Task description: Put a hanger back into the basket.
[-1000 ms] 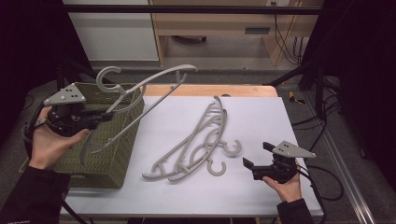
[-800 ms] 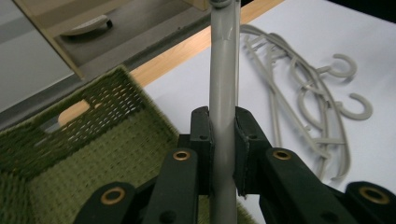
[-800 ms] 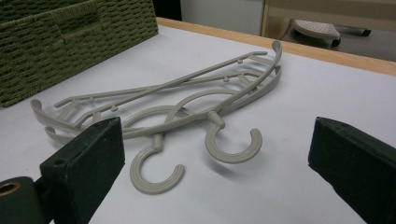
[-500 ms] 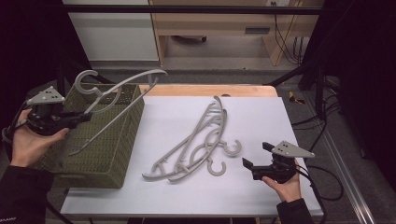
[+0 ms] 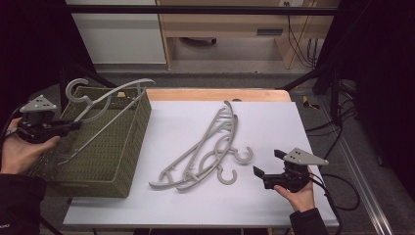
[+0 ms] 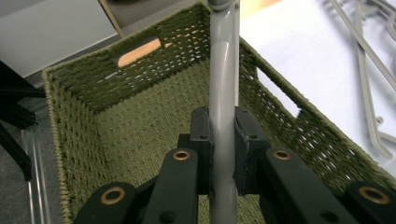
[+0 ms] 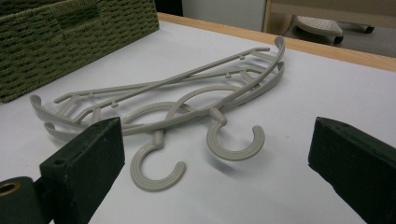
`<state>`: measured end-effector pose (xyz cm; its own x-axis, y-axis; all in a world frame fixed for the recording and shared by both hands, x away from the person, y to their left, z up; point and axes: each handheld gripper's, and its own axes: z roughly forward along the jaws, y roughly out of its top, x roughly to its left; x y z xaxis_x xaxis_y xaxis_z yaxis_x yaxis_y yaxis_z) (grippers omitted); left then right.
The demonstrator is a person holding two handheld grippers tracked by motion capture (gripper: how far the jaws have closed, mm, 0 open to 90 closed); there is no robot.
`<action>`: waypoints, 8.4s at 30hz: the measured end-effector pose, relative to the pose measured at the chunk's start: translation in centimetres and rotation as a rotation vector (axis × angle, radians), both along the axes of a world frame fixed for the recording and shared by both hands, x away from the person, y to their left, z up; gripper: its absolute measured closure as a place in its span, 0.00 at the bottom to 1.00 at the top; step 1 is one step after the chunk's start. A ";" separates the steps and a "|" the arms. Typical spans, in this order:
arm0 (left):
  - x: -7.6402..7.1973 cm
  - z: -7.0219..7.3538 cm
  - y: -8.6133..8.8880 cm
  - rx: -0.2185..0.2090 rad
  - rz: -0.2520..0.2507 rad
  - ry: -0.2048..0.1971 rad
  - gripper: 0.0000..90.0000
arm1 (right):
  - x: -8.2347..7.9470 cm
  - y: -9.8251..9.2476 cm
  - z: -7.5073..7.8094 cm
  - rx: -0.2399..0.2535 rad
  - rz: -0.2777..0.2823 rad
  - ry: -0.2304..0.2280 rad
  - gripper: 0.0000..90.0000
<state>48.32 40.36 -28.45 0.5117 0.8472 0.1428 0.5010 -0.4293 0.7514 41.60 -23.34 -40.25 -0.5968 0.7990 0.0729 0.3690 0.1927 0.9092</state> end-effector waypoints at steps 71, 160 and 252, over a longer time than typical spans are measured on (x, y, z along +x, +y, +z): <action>-1.1 -5.6 -2.1 -0.206 0.088 -0.057 0.32 | 0.2 0.0 0.0 0.018 0.004 0.006 0.05; -0.4 -17.7 -34.5 0.072 -0.417 0.289 0.87 | -0.2 -0.7 0.5 0.036 0.011 -0.001 0.05; -3.1 0.7 -15.7 -0.115 -0.390 0.083 0.92 | -0.3 -1.1 0.4 0.040 0.003 0.005 0.06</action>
<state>45.26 24.69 -27.74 0.8032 0.5957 0.0038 0.3781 -0.5147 0.7695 41.34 -24.43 -39.88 -0.5985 0.7938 0.1079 0.3733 0.1571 0.9143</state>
